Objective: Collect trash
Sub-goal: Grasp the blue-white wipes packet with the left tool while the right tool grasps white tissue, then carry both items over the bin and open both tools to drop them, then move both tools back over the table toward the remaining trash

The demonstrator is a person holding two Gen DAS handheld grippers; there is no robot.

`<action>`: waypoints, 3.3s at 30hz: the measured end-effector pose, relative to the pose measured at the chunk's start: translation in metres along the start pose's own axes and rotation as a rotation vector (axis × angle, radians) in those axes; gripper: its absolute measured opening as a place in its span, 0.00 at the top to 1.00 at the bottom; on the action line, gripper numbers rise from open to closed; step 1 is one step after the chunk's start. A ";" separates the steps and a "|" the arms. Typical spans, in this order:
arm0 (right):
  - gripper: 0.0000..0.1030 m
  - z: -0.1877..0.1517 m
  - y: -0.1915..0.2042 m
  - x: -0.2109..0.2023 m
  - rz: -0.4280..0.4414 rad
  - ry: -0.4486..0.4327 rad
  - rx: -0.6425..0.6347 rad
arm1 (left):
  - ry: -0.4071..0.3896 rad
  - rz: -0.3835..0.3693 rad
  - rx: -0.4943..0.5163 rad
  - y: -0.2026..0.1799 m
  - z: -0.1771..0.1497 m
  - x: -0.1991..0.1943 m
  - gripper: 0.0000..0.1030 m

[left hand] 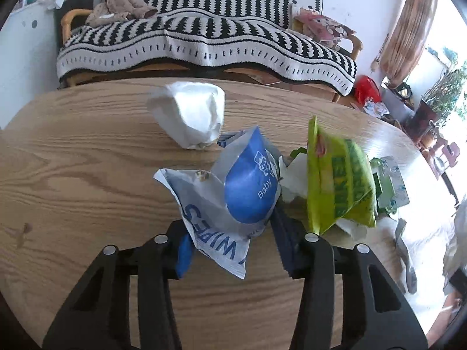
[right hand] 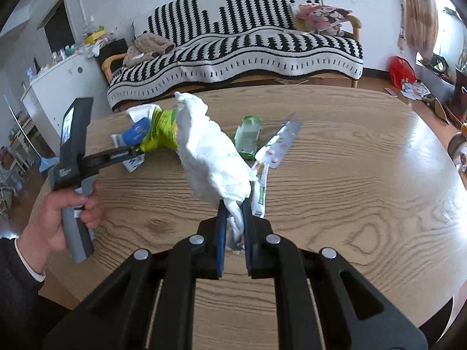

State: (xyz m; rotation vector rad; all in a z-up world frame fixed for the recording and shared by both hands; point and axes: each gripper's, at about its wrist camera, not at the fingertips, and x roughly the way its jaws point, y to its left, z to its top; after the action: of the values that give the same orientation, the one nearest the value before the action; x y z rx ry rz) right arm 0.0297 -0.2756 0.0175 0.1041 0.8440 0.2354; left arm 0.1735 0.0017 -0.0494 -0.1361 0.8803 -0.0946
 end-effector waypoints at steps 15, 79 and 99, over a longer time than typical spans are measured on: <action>0.89 -0.016 -0.058 -0.060 -0.099 -0.042 0.112 | -0.139 -0.035 0.099 -0.072 -0.002 -0.101 0.56; 0.44 -0.245 -0.394 -0.242 -0.633 0.039 0.850 | 0.200 -0.672 0.819 -0.545 -0.269 -0.072 0.24; 0.32 -0.047 -0.184 -0.109 -0.382 -0.092 0.436 | -0.093 -0.265 0.443 -0.231 -0.070 -0.098 0.10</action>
State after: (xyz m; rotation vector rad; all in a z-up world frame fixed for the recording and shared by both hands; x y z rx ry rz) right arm -0.0452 -0.4807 0.0318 0.3541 0.7960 -0.3133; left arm 0.0509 -0.2188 0.0172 0.1569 0.7267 -0.5228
